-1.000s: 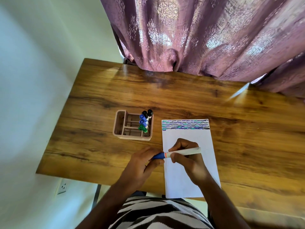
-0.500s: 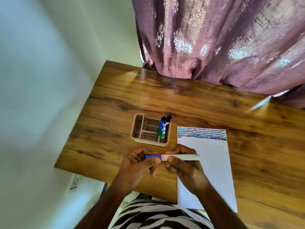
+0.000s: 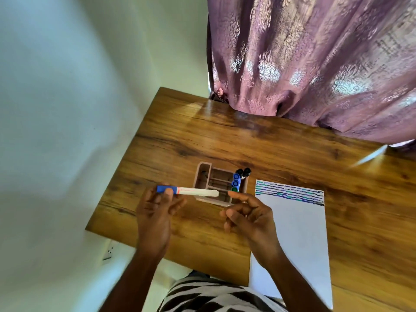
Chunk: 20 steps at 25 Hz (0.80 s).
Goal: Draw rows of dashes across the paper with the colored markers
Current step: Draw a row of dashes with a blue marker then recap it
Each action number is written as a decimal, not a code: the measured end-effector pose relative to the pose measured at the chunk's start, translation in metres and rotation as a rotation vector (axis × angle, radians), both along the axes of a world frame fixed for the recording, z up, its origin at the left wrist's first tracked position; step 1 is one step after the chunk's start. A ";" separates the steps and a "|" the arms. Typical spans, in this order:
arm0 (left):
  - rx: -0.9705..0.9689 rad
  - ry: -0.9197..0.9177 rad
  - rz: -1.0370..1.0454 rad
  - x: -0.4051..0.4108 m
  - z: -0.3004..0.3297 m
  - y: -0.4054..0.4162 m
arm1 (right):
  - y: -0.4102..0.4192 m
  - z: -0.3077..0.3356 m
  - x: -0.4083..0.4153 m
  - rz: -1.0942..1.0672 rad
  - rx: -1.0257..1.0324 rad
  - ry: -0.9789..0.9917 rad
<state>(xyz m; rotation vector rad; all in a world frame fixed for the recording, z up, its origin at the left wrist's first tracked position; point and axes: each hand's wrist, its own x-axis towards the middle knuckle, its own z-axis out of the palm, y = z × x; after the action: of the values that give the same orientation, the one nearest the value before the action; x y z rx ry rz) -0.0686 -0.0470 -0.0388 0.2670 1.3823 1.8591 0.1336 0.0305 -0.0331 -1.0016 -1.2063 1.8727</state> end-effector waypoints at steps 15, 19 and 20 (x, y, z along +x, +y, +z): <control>-0.145 1.310 -0.469 -0.008 -0.027 0.026 | -0.012 -0.013 -0.008 0.014 0.128 -0.198; -0.190 1.321 -0.478 -0.010 -0.040 0.025 | -0.008 -0.018 -0.009 -0.019 0.148 -0.239; -0.214 1.311 -0.483 -0.011 -0.043 0.024 | -0.007 -0.019 -0.009 -0.025 0.159 -0.250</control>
<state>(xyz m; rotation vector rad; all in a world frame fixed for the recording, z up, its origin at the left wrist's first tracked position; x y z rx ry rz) -0.0793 -0.0226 -0.0814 1.7397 2.0181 1.0176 0.1245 0.0238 -0.0516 -1.1807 -1.4553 1.6375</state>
